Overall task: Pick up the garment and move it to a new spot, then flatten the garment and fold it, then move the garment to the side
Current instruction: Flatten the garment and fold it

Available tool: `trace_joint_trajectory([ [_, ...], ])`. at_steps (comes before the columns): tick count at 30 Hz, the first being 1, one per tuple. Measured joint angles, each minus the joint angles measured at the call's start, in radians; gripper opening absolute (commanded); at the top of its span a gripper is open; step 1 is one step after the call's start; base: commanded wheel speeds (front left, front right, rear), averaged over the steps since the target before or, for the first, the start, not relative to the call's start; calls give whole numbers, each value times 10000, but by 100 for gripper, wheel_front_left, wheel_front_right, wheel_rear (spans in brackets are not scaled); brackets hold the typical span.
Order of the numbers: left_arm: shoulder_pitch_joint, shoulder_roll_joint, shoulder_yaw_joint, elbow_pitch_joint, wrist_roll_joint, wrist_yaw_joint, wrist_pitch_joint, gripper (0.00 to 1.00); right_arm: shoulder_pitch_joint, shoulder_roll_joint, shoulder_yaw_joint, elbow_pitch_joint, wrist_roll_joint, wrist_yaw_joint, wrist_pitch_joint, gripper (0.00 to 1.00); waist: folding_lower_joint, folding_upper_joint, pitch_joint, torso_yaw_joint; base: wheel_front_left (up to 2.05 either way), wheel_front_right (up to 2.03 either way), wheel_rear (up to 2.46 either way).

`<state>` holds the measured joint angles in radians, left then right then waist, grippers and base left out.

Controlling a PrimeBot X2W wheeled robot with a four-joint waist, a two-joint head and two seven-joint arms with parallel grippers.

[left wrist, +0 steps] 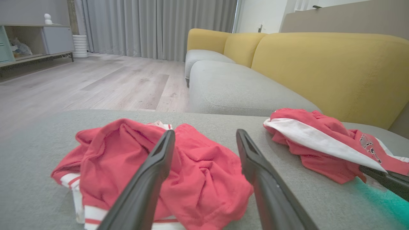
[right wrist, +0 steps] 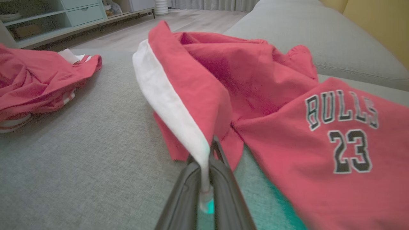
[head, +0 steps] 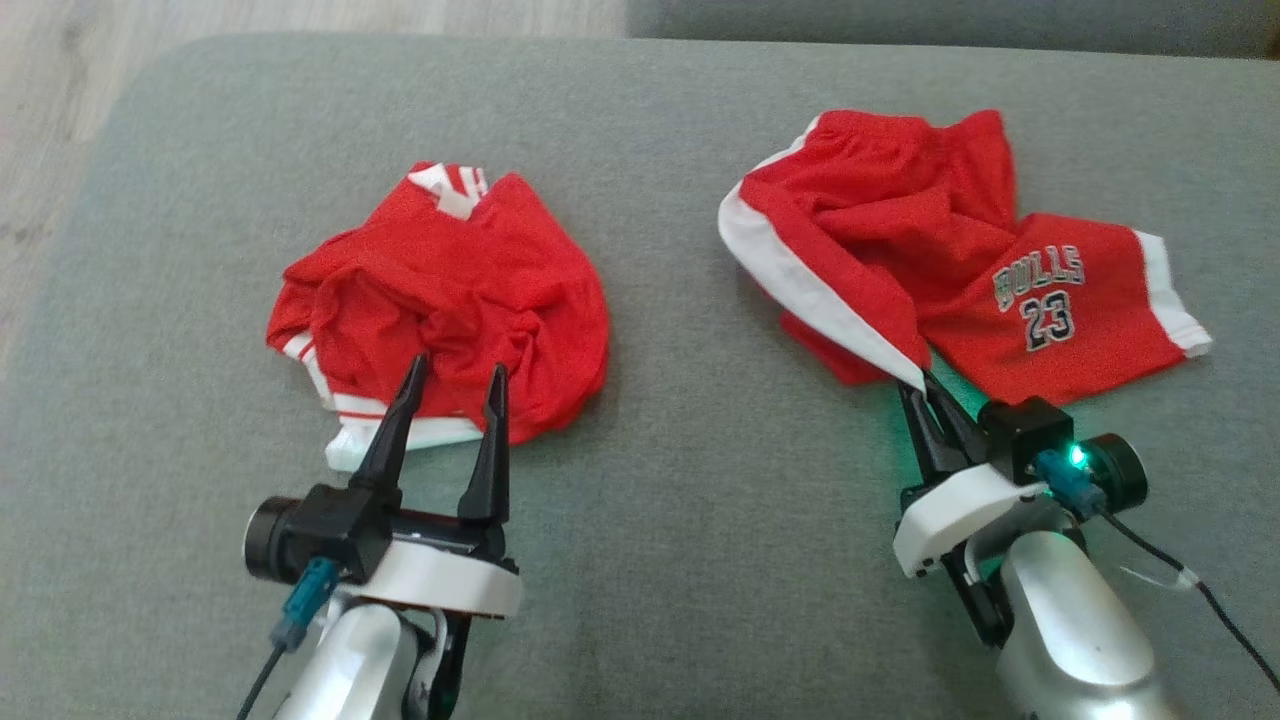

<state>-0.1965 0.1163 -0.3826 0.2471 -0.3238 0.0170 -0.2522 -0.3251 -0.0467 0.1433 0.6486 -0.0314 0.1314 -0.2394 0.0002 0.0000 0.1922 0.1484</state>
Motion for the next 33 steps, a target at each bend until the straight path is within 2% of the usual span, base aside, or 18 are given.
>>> trace_joint_trajectory([
  [6,171,-75,278,111,8,-82,0,100,347,0,-397,-194,-284,0,-79,0,-2,0,-592,-491,0,0,0],
  [11,573,-213,330,125,10,-96,0,100,1440,8,-1680,-865,-1390,0,-17,0,-3,0,-1144,-1200,0,0,0],
  [17,583,-384,341,82,84,-132,0,100,2197,19,-3219,-2132,-2397,0,848,0,-3,0,-1544,-1926,0,0,0],
  [23,619,-447,357,144,169,-186,0,100,2443,33,-4594,-2711,-2970,0,1935,0,-3,0,-1717,-2248,0,0,0],
  [24,619,-454,360,163,171,-209,0,100,2491,44,-4847,-2775,-2970,0,2042,18,-2,0,-1729,-2269,0,0,0],
  [25,619,-458,370,174,171,-263,0,100,2530,54,-5060,-2876,-2968,0,2046,96,-3,0,-1730,-2281,0,0,0],
  [26,619,-464,384,174,186,-265,0,100,2536,52,-5179,-2953,-2932,0,2048,100,-3,0,-1721,-2289,0,0,0],
  [33,617,-489,472,209,307,-355,0,100,2378,84,-5655,-3570,-2545,0,1730,100,-2,0,-1596,-2331,0,0,0],
])
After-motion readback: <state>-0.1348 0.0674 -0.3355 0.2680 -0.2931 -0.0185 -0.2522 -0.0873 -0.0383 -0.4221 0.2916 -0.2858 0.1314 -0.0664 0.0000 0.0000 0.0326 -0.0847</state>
